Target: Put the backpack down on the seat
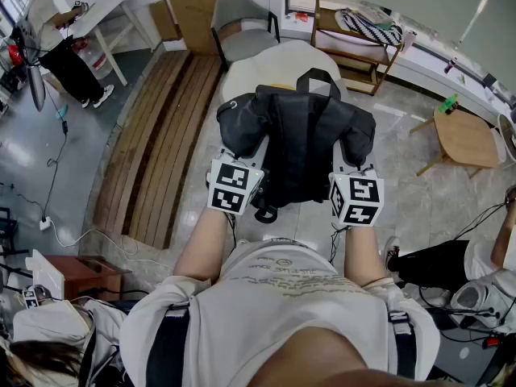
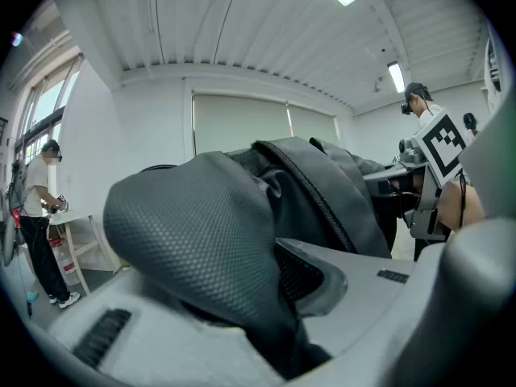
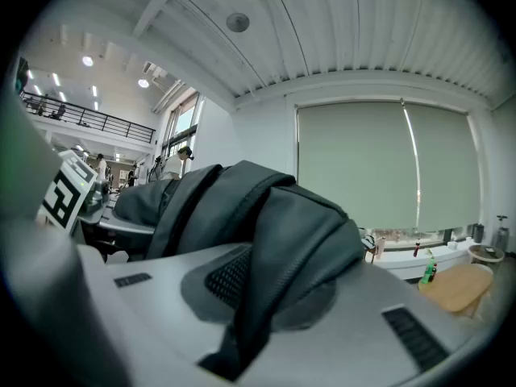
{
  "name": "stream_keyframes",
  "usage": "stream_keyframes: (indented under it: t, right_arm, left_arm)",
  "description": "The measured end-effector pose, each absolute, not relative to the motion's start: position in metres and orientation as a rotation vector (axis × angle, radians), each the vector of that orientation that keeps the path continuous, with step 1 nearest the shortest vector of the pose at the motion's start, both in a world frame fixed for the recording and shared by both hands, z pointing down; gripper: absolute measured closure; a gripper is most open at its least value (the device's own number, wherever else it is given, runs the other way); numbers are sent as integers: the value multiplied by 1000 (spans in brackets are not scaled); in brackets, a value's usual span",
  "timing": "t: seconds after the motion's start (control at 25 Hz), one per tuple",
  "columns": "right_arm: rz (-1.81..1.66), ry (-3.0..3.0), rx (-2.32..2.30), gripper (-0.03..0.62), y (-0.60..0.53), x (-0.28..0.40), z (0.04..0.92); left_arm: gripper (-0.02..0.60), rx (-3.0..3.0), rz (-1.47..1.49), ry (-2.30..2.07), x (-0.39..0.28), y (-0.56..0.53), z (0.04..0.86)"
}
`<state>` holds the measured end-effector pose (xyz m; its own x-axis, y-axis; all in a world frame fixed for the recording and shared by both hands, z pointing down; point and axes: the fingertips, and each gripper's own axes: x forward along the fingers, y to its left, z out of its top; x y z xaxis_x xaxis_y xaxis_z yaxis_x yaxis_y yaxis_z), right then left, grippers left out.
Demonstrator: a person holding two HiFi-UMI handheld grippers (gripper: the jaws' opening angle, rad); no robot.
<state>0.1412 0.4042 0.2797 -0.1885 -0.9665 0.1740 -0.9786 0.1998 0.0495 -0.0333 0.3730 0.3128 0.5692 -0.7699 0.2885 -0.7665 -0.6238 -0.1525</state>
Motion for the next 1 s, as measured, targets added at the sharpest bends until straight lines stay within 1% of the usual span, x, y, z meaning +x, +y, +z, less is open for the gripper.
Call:
stream_keyframes:
  t: [0.36,0.64,1.0]
  right_arm:
    - [161,-2307,1881,539,410,124,280]
    - [191,-2322,1887,539,410,96,281]
    - [194,-2302,1897,537,400,37,283]
  left_arm:
    - [453,-2776,-558,1343,-49,382,307]
    - [451,-2789,-529,1345,-76,382,307]
    - [451,-2817,-503,1323,-134,369,311]
